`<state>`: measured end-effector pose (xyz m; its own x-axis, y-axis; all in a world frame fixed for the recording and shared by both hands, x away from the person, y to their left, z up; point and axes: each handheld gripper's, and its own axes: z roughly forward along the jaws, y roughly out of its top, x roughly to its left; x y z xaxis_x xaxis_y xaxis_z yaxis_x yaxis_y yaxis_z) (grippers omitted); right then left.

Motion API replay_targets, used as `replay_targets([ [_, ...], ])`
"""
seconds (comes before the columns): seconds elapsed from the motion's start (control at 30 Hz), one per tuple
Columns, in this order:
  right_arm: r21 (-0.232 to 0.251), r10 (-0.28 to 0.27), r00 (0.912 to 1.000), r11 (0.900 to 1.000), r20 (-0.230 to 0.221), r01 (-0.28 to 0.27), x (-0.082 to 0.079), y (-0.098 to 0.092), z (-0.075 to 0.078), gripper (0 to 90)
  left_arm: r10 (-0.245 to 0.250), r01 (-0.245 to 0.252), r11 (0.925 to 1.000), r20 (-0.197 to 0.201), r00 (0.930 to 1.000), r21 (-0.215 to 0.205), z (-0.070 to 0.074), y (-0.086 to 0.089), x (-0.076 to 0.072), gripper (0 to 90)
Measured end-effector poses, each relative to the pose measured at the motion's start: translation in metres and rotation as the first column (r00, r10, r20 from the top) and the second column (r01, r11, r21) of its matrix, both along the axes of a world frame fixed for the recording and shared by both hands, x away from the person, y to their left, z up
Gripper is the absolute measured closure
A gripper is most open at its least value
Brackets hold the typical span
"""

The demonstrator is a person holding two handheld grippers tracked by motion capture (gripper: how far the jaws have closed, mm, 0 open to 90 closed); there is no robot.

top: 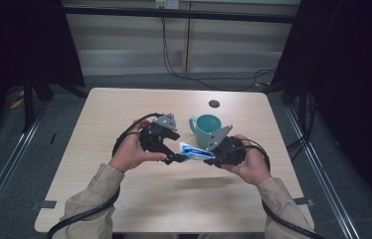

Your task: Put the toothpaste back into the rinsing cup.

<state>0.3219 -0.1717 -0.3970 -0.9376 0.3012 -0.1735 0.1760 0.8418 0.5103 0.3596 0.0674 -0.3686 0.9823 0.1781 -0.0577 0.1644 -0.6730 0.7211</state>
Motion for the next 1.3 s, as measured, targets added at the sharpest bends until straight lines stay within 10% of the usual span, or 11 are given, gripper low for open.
replay_targets([
  [0.47, 0.124, -0.104, 0.9939, 0.986, -0.036, 0.108, 0.007, -0.019, 0.001, 72.5, 0.045, -0.046, 0.9986, -0.01, 0.9989, -0.025, -0.017, 0.022, 0.0, 16.4],
  [1.3, 0.323, -0.216, 0.9724, 0.917, -0.088, 0.233, 0.014, -0.034, 0.003, 72.4, 0.154, -0.152, 0.9868, -0.028, 0.9877, 0.057, -0.093, 0.048, -0.005, 16.5],
])
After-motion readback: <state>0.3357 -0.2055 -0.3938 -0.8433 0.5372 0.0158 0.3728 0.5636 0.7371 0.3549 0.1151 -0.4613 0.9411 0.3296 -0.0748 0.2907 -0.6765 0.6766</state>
